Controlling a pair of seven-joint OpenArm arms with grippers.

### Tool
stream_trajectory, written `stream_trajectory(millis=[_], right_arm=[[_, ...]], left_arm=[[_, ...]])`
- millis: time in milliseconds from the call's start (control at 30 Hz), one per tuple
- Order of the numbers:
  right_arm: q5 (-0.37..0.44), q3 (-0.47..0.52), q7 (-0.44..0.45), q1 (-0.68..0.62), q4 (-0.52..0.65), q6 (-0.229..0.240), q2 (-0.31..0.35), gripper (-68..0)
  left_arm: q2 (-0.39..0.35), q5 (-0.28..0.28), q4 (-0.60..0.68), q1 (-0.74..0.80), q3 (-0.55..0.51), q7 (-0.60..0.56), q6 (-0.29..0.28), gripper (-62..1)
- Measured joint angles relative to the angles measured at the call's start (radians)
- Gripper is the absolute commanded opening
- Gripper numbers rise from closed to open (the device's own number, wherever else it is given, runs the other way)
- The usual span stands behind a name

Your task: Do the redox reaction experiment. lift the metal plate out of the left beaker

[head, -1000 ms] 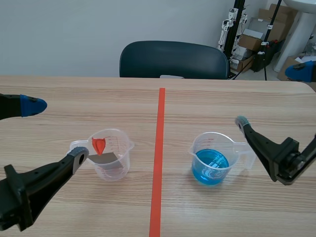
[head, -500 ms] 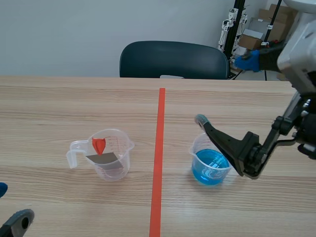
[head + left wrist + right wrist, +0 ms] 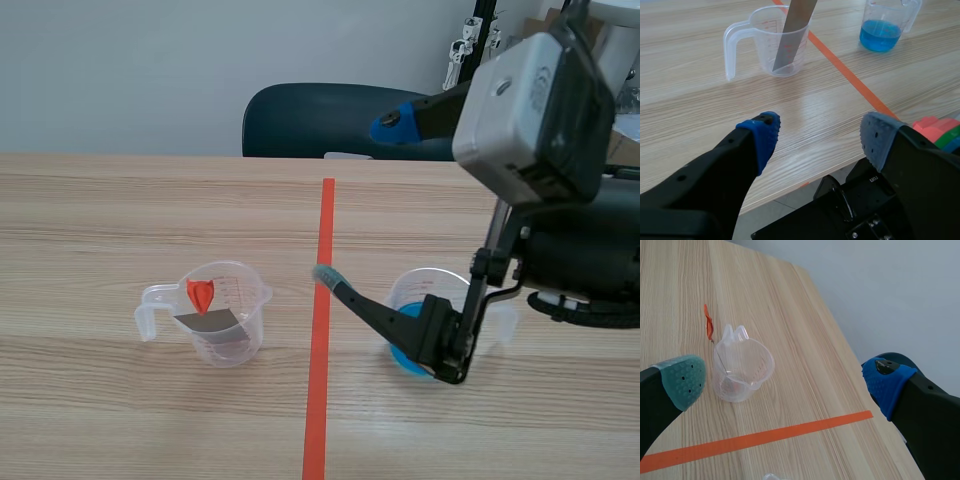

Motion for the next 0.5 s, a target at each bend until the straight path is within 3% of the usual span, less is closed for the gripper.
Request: stream_trajectory(millis=[100, 300, 500], right_arm=[[-0.020, -0.052, 0.000, 0.041, -0.018, 0.000, 0.000, 0.4], [-0.041, -0.180, 0.000, 0.133, -0.072, 0.000, 0.000, 0.4], [-0.060, -0.301, 0.004, 0.225, -0.110, -0.022, -0.001, 0.4]], left_arm=[[0.024, 0.013, -0.031, -0.018, 0.000, -0.005, 0.034, 1.4], [0.096, 0.009, -0.080, -0.083, 0.000, 0.053, 0.109, 1.4], [0.161, 0.009, -0.119, -0.145, 0.000, 0.069, 0.126, 1.4]])
